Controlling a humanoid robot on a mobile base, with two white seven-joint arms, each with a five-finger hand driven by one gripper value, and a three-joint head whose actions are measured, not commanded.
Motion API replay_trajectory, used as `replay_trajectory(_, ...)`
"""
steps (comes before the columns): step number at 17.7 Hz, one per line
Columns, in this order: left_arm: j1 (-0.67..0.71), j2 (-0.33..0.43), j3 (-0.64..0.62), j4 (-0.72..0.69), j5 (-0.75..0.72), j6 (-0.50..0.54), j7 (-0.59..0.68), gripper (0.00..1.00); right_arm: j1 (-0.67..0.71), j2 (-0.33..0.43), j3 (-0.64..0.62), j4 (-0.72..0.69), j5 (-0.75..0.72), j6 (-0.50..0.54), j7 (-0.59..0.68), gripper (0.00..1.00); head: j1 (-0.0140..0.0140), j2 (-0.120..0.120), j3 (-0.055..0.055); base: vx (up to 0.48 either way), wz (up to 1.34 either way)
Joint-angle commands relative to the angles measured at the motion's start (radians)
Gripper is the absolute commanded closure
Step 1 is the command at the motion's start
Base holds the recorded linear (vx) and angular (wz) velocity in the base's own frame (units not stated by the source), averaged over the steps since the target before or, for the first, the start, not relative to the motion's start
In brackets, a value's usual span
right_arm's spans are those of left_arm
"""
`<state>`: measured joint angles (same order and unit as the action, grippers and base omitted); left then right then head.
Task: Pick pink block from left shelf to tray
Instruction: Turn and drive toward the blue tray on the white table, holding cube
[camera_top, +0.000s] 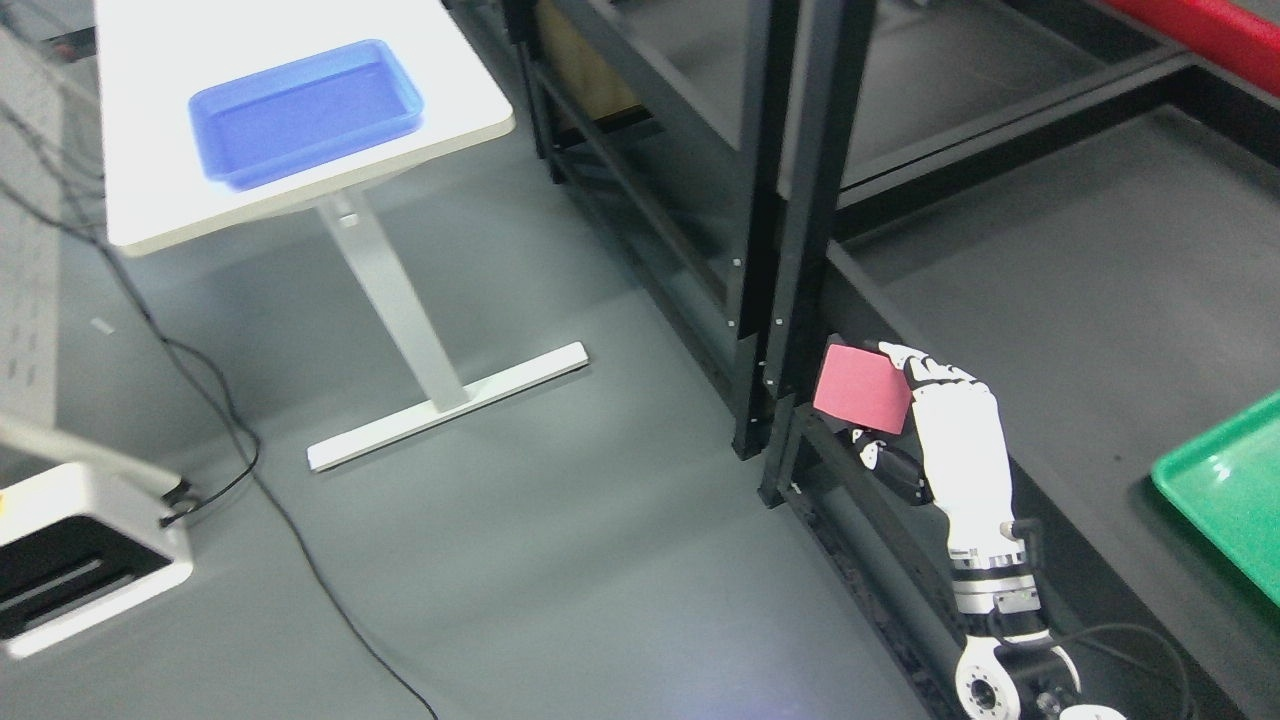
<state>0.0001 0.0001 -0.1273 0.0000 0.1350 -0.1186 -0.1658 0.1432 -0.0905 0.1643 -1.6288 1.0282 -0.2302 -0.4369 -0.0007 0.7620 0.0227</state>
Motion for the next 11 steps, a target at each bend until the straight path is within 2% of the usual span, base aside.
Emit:
replay_trajectory(1, 0.02, 0.017, 0.0, -0.017, 0.0, 0.0, 0.0, 0.0, 0.006, -0.003, -0.002, -0.006, 0.0, 0.0, 0.0, 0.97, 0.0, 0.0, 0.0, -0.168, 0.84)
replay_trajectory(6, 0.02, 0.017, 0.0, -0.017, 0.0, 0.0, 0.0, 0.0, 0.006, -0.005, -0.002, -0.006, 0.0, 0.0, 0.0, 0.97, 0.0, 0.0, 0.0, -0.122, 0.76)
replay_trajectory(11, 0.02, 0.017, 0.0, -0.017, 0.0, 0.0, 0.0, 0.0, -0.002, -0.003, -0.002, -0.006, 0.0, 0.0, 0.0, 0.97, 0.0, 0.0, 0.0, -0.017, 0.41)
